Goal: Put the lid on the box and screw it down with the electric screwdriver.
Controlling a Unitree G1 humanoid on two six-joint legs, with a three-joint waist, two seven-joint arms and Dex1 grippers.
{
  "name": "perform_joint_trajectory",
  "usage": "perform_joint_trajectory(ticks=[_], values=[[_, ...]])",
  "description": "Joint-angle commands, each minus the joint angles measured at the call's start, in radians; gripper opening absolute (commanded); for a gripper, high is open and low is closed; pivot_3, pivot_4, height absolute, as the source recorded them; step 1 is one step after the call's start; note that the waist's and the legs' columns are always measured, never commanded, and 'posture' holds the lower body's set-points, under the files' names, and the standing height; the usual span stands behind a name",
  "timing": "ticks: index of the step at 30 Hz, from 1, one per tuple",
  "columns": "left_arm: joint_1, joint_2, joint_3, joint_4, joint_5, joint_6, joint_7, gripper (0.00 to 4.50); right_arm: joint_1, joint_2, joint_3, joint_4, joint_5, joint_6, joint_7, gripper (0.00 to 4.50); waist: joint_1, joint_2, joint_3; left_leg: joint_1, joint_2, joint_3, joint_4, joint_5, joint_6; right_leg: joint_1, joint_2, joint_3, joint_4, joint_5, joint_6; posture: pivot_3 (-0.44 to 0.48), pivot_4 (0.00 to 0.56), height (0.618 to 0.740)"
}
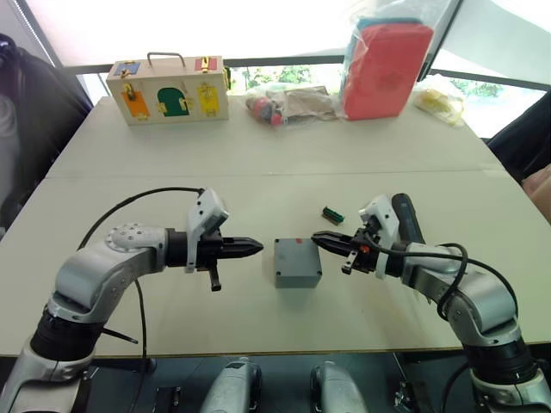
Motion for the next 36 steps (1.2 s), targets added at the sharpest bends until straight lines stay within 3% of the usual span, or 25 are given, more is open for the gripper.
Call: perform_joint_trajectory(ticks=[1,3,4,6,11,14,18,23,24,27,30,33,36], values=[[-0.014,-0.003,0.008,-0.022,-0.007,-0.008,0.003,0.00,-0.002,-0.013,0.007,-0.006,-0.023,-0.022,0.002,0.10,0.000,0.000,0.000,0.000,0.000,0.000,0.000,0.000,0.000,0.000,0.000,0.000,0.000,0.000,0.000,0.000,0.150,0.740],[-0.013,-0.005,0.007,-0.022,-0.004,-0.010,0.003,0.00,-0.004,-0.015,0.009,0.001,-0.030,-0.025,0.004,0.10,0.000,0.000,0.000,0.000,0.000,0.000,0.000,0.000,0.000,0.000,0.000,0.000,0.000,0.000,0.000,0.000,0.150,0.740],[-0.014,-0.006,0.007,-0.021,-0.004,-0.010,0.004,0.00,-0.005,-0.013,0.008,0.003,-0.033,-0.028,0.004,0.49,0.000,0.000,0.000,0.000,0.000,0.000,0.000,0.000,0.000,0.000,0.000,0.000,0.000,0.000,0.000,0.000,0.150,0.740],[-0.015,-0.009,0.006,-0.020,-0.003,-0.012,0.005,0.00,-0.008,-0.012,0.007,0.006,-0.036,-0.029,0.005,0.86,0.000,0.000,0.000,0.000,0.000,0.000,0.000,0.000,0.000,0.000,0.000,0.000,0.000,0.000,0.000,0.000,0.150,0.740],[-0.029,-0.025,0.004,-0.010,-0.006,-0.016,0.003,0.00,-0.026,-0.024,-0.023,0.001,-0.026,-0.008,0.002,2.69,0.001,0.000,0.000,0.000,0.000,0.000,0.000,0.000,0.000,0.000,0.000,0.000,0.000,0.000,0.000,0.000,0.150,0.740],[-0.061,-0.044,0.012,0.006,-0.030,-0.015,-0.017,0.00,-0.046,-0.055,-0.092,-0.035,0.024,0.054,-0.004,2.69,0.002,0.000,0.000,0.000,0.000,0.000,0.000,0.000,0.000,0.000,0.000,0.000,0.000,0.000,0.000,0.000,0.150,0.740],[-0.124,-0.049,-0.012,0.054,-0.025,-0.045,-0.094,0.00,-0.178,-0.094,-0.272,-0.032,0.184,0.307,-0.088,2.69,0.000,0.000,0.000,0.000,0.000,0.000,0.000,0.000,0.000,0.000,0.000,0.000,0.000,0.000,0.000,0.000,0.150,0.740],[-0.160,0.003,-0.087,0.106,0.056,-0.171,-0.255,0.00,-0.452,-0.205,-0.367,0.075,0.233,0.716,-0.196,3.92,-0.001,0.001,0.000,0.000,0.000,0.000,0.000,0.000,0.000,0.000,-0.001,0.000,-0.001,0.000,0.000,0.000,0.150,0.740],[-0.163,0.007,-0.094,0.115,0.068,-0.191,-0.270,0.00,-0.495,-0.212,-0.361,0.102,0.205,0.781,-0.231,4.42,-0.002,0.001,0.000,0.000,0.000,0.000,0.000,0.000,0.000,0.000,-0.001,0.000,-0.001,0.000,0.000,0.000,0.150,0.740],[-0.178,0.013,-0.109,0.132,0.095,-0.239,-0.311,0.00,-0.553,-0.348,-0.252,0.272,0.313,0.856,-0.271,4.49,0.001,0.001,0.000,0.000,0.000,0.001,-0.001,0.000,0.000,-0.001,-0.003,0.001,-0.001,0.000,-0.001,0.000,0.150,0.740],[-0.194,0.016,-0.135,0.142,0.135,-0.297,-0.356,0.00,-0.561,-0.523,-0.021,0.324,0.352,0.858,-0.207,4.49,0.003,0.001,0.001,-0.002,-0.001,0.000,-0.001,-0.001,0.002,0.000,-0.005,0.000,-0.003,-0.002,-0.004,0.000,0.150,0.740],[-0.203,0.003,-0.154,0.155,0.168,-0.328,-0.361,0.00,-0.604,-0.568,0.115,0.424,0.384,0.858,-0.184,4.49,-0.009,0.001,0.000,-0.002,-0.001,0.002,0.000,-0.003,0.005,0.001,-0.005,0.001,-0.005,-0.002,-0.004,0.000,0.150,0.740],[-0.178,-0.009,-0.160,0.144,0.196,-0.346,-0.337,0.00,-0.660,-0.542,0.206,0.531,0.314,0.858,-0.166,4.49,-0.024,0.001,0.001,-0.002,-0.001,0.002,0.000,-0.003,0.005,0.000,-0.005,0.001,-0.005,0.000,-0.001,0.000,0.150,0.740]])
